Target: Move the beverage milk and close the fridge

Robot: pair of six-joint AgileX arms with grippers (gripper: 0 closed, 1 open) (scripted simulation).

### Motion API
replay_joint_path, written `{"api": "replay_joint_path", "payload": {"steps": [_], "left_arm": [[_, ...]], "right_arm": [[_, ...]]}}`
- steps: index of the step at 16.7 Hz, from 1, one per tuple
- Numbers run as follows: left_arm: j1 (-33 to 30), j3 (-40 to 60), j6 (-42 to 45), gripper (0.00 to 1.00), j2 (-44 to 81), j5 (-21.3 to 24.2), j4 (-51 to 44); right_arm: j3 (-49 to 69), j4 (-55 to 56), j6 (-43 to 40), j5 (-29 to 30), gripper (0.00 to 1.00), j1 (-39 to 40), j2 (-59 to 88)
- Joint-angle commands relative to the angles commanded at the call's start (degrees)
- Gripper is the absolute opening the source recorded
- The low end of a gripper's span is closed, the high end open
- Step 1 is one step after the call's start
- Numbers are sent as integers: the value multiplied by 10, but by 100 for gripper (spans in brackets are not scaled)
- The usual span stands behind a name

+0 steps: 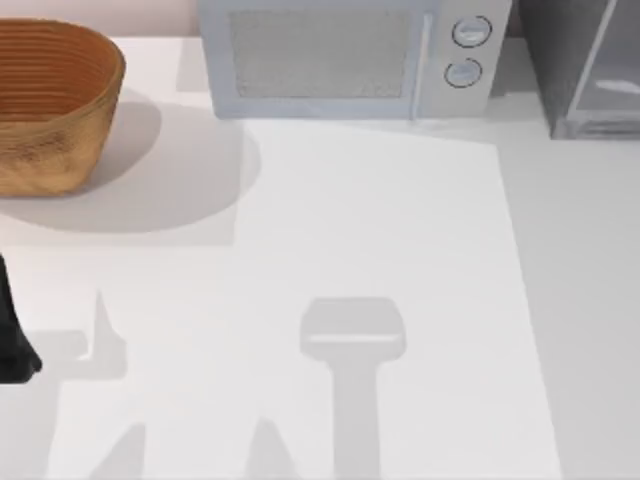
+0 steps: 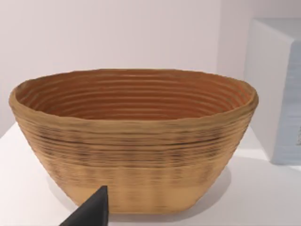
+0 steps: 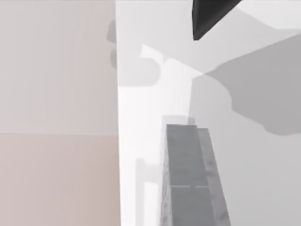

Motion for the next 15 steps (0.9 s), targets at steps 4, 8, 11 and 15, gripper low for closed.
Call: {"api": "replay_joint_path", "payload": {"steps": [4,8,11,15], "left_arm": [[0,0,0,100,0,0,0],[0,0,0,100,0,0,0],[0,0,0,100,0,0,0],[0,0,0,100,0,0,0]], "right_arm": [[11,104,76,22,100,92,-9],[21,243,234,39,100,182,-19],[19,372,410,60,100,258,-17],[6,544,624,93,100,380,-4]]}}
